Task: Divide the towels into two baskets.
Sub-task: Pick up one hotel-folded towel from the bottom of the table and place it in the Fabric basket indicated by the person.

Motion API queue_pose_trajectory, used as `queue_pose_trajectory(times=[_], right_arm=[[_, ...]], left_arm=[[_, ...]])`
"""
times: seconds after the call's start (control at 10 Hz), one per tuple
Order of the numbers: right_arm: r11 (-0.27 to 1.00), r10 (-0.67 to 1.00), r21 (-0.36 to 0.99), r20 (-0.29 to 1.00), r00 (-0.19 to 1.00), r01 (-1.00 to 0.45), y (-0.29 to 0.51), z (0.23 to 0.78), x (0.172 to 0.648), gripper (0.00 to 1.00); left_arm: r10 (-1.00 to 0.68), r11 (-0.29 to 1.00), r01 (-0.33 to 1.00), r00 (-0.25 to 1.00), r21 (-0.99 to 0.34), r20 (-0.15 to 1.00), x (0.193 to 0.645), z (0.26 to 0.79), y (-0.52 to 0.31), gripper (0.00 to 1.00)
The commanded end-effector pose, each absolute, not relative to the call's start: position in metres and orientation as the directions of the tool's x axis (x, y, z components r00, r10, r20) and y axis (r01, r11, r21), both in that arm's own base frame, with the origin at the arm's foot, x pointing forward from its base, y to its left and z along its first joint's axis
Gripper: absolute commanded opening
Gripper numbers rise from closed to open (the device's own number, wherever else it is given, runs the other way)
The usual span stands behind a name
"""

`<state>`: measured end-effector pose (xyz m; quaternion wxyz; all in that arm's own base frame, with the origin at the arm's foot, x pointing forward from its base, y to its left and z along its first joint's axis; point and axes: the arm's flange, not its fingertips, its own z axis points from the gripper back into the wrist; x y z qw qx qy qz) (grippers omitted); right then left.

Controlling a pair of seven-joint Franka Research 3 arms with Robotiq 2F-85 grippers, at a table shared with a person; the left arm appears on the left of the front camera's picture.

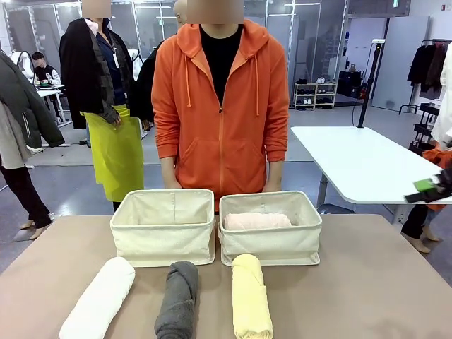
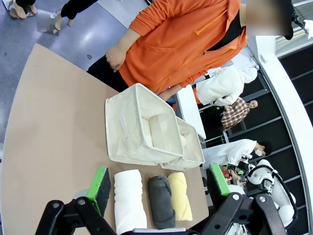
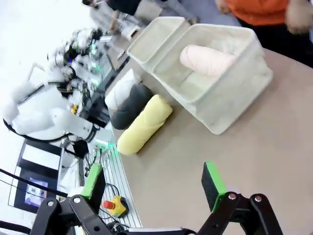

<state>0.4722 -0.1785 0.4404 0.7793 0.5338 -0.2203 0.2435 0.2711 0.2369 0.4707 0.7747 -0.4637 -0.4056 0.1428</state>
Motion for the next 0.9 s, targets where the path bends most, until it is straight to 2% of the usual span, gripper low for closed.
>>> queue_pose_trajectory(times=[0.0,0.3,0.4,0.5,0.8], right_arm=[[0.348,0.048,0.786,0.530,0.847,-0.512,-0.208,0.422,0.418,1.00],[0.382,-0.005,0.838,0.423,0.906,-0.390,-0.224,0.385,0.377,1.00],[0.391,0.028,0.818,0.448,0.893,-0.423,-0.218,0.380,0.388,1.00],[0.366,0.007,0.821,0.468,0.884,-0.438,-0.239,0.384,0.379,1.00],[0.366,0.007,0.821,0.468,0.884,-0.438,-0.239,0.384,0.379,1.00]], left_arm=[[0.601,0.518,0.174,0.624,-0.838,0.500,0.271,0.471,0.238,1.00],[0.601,0.518,0.174,0.624,-0.838,0.500,0.271,0.471,0.238,1.00],[0.601,0.518,0.174,0.624,-0.838,0.500,0.271,0.471,0.238,1.00],[0.601,0.518,0.174,0.624,-0.838,0.500,0.271,0.471,0.238,1.00],[0.601,0.518,0.174,0.624,-0.838,0.500,0.271,0.471,0.238,1.00]])
